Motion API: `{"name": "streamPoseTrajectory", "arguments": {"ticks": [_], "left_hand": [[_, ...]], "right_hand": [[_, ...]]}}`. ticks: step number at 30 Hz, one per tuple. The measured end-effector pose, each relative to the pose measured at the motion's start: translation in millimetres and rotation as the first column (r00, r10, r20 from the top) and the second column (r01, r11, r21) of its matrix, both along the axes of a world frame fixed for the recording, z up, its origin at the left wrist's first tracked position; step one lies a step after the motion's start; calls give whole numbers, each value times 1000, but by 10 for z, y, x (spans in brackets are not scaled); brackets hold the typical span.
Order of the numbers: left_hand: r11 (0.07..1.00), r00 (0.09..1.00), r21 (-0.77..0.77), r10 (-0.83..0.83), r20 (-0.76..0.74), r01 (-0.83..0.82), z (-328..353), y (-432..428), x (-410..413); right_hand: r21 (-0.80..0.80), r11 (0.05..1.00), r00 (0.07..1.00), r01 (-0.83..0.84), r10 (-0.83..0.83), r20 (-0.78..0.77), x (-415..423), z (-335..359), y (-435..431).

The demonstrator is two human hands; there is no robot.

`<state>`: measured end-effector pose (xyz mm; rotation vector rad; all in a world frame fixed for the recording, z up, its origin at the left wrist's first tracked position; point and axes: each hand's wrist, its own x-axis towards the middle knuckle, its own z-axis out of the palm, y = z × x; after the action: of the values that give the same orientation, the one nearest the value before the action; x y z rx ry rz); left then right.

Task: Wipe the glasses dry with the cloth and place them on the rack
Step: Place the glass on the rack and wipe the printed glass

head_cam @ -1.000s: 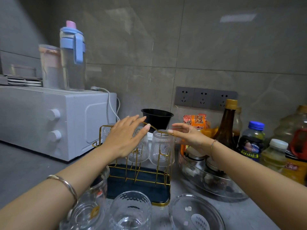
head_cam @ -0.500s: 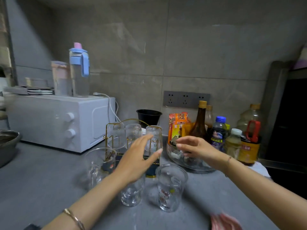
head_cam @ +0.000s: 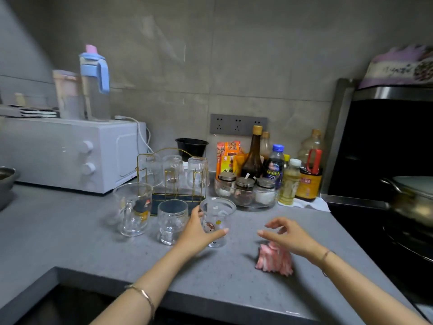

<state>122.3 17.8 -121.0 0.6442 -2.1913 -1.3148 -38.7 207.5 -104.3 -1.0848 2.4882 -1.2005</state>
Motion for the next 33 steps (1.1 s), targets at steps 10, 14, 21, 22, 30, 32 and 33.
{"name": "streamPoseTrajectory", "arguments": {"ticks": [10, 14, 21, 22, 30, 32, 33], "left_hand": [[991, 994, 87, 106, -42, -102, -271, 25, -236], [991, 995, 102, 94, -38, -89, -232, 57, -239], [959, 994, 284, 12, -106, 19, -47, 170, -120], [940, 991, 336, -14, -136, 59, 16, 209, -99], [520, 908, 760, -84, -410, 391, 400, 613, 7], [488, 892, 761, -94, -441, 428, 423, 700, 6], [484, 891, 761, -101, -442, 432, 415, 734, -10]], "right_hand": [[250, 950, 982, 188, -180, -54, 68, -242, 214], [249, 948, 978, 198, -207, 8, 43, -227, 277], [-156, 952, 689, 263, -72, 722, -94, -267, 491], [-223, 927, 617, 301, -11, 787, -75, -223, 499], [-490, 732, 578, 473, 162, 800, 278, 229, 484], [-624, 655, 675, 426, 228, 701, 430, 427, 449], [-688, 624, 743, 370, 246, 622, 523, 528, 426]]}}
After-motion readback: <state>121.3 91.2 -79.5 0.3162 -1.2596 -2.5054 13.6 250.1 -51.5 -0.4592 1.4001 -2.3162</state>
